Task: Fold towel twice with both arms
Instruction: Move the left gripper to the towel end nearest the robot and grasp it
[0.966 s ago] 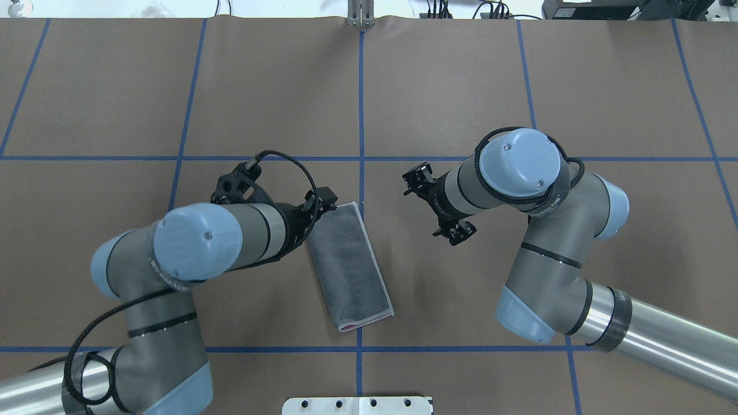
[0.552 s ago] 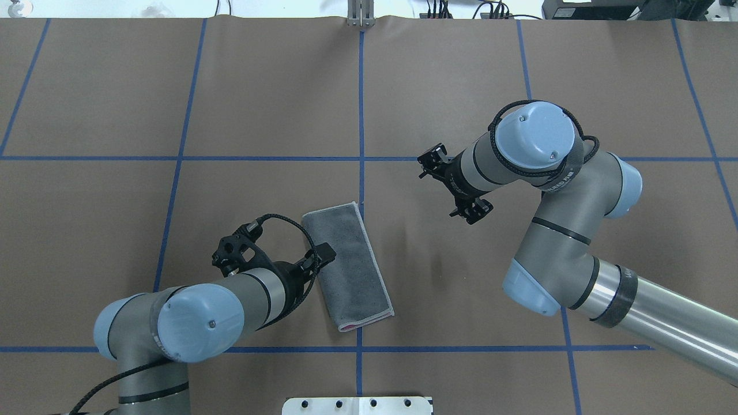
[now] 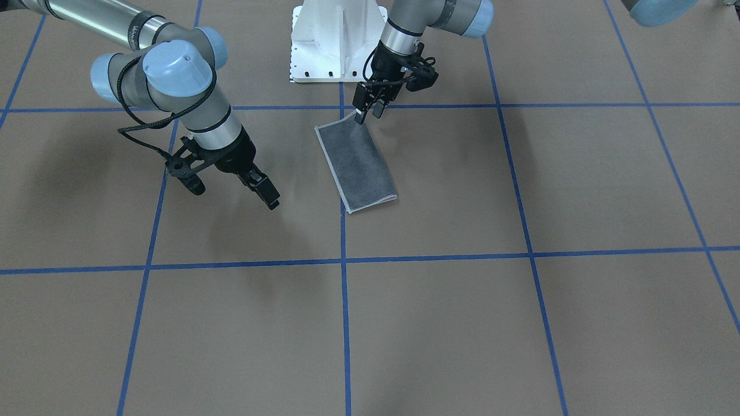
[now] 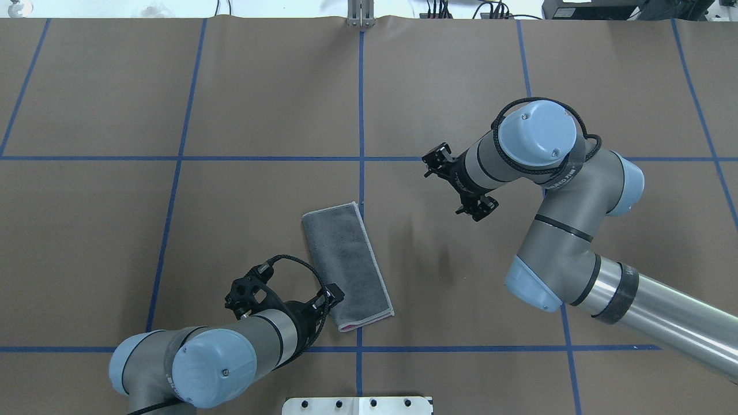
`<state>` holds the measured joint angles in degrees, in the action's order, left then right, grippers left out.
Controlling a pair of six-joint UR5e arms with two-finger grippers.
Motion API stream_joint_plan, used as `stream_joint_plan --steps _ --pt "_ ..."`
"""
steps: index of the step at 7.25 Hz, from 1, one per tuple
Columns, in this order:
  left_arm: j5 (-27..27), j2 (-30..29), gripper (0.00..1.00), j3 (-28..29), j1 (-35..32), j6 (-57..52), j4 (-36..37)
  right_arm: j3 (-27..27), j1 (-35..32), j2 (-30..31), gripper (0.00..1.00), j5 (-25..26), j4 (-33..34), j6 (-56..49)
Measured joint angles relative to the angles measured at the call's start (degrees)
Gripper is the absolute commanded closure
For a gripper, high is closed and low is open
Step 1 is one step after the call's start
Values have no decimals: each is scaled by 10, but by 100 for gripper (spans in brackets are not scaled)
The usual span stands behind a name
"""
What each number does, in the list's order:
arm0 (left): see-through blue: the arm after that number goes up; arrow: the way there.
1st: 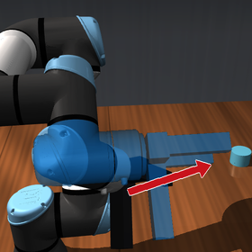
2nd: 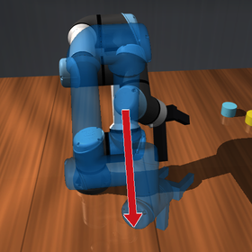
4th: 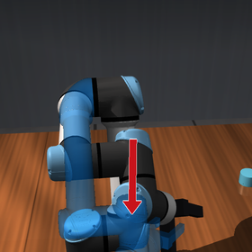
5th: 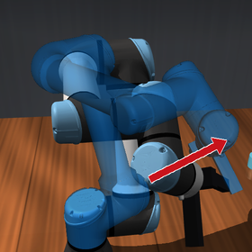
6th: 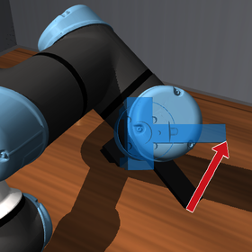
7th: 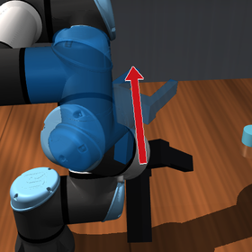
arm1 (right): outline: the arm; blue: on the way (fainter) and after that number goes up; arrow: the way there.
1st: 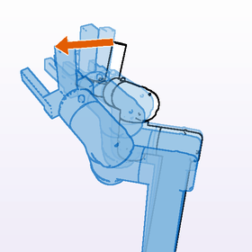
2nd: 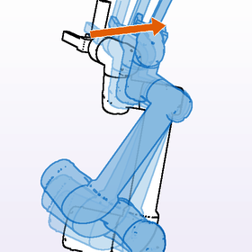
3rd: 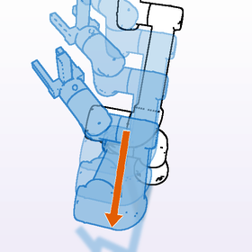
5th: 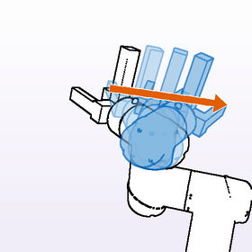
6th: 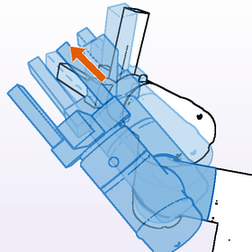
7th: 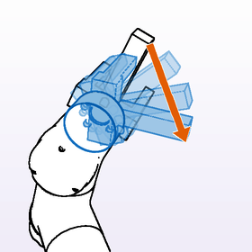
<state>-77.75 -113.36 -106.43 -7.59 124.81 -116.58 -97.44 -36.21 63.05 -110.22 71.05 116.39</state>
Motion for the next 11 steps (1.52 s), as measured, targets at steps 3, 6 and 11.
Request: stream_joint_plan --steps 3,6,11 --pt "-2 -8 48 23 4 1 -25 0 0 1 0 0 0 0" --pt "-3 -13 49 33 6 1 -35 0 1 1 0 -2 0 0" --pt "-3 -9 62 36 12 9 -38 0 -1 0 0 -2 0 0"
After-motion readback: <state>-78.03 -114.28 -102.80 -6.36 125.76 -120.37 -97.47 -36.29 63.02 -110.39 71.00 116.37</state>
